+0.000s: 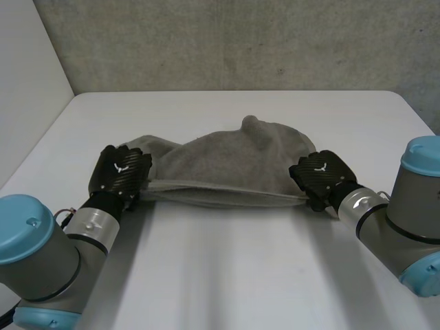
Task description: Fold the towel.
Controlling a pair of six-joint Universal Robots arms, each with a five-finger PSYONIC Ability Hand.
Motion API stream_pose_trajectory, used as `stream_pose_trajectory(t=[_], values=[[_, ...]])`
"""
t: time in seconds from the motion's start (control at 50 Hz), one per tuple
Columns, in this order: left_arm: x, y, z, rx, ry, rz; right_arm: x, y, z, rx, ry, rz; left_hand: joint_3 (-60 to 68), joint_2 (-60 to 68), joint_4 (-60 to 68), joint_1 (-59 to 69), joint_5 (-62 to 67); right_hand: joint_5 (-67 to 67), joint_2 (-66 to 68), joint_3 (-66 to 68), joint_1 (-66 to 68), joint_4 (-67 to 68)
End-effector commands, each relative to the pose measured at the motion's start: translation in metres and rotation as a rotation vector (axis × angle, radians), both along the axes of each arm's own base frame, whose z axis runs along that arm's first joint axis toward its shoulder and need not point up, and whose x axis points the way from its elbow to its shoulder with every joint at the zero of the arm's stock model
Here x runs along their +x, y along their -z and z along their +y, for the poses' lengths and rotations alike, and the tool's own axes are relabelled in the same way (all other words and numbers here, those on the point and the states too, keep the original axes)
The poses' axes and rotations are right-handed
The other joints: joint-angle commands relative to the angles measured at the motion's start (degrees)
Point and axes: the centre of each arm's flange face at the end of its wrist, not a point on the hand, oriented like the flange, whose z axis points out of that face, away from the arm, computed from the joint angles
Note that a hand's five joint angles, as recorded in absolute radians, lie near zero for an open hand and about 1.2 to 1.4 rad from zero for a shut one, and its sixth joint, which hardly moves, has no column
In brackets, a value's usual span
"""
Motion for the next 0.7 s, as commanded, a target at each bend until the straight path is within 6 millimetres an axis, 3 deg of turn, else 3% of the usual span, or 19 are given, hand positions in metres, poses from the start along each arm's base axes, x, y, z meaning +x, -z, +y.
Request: stream_pose_trajectory(t=[0.02,0.34,0.36,0.4,0.42,0.44,0.52,0.62,0.66,0.7], values=[[0.004,-0.002,-0.001,-0.002,-0.013,0.002,-0.015,0.010,-0.015,0.053,0.090,-0.038,10.2,10.2,10.2,11.3,10.8,-1.6,-3.6,-2.7,-1.9,-3.1],[0.007,-0.002,-0.003,0.000,-0.024,0.006,-0.023,0.027,-0.027,0.107,0.158,-0.048,10.2,10.2,10.2,11.3,10.8,-5.1,-7.2,-6.2,-5.4,-6.6],[0.007,-0.002,-0.003,-0.002,-0.024,0.006,-0.024,0.027,-0.030,0.106,0.168,-0.046,10.2,10.2,10.2,11.3,10.8,-3.3,-5.3,-4.4,-3.6,-4.8],[0.006,-0.002,-0.003,-0.002,-0.024,0.007,-0.028,0.024,-0.034,0.097,0.182,-0.044,10.2,10.2,10.2,11.3,10.8,17.5,15.4,16.4,17.2,15.9],[0.007,0.000,-0.004,0.001,-0.025,0.006,-0.028,0.024,-0.034,0.097,0.182,-0.043,10.2,10.2,10.2,11.3,10.8,17.6,15.5,16.5,17.3,16.1],[0.007,0.001,-0.004,0.004,-0.025,0.005,-0.031,0.022,-0.038,0.092,0.191,-0.041,10.2,10.2,10.2,11.3,10.8,32.5,30.5,31.4,32.2,31.0],[0.008,0.003,-0.005,0.012,-0.027,0.003,-0.041,0.014,-0.046,0.085,0.218,-0.031,10.2,10.2,10.2,11.3,10.8,32.7,30.6,31.6,32.4,31.1],[0.009,0.008,-0.006,0.026,-0.031,-0.007,-0.054,0.002,-0.040,0.139,0.189,0.108,0.0,0.0,-0.1,1.1,0.5,32.7,30.6,31.6,32.4,31.1],[0.009,0.012,-0.007,0.035,-0.033,-0.016,-0.059,0.002,-0.036,0.152,0.184,0.140,-22.3,-22.3,-22.3,-21.2,-21.7,32.7,30.6,31.6,32.4,31.1],[0.010,0.014,-0.008,0.041,-0.036,-0.018,-0.063,0.002,-0.036,0.152,0.189,0.154,-25.1,-25.1,-25.1,-24.0,-24.5,32.7,30.6,31.6,32.4,31.1]])
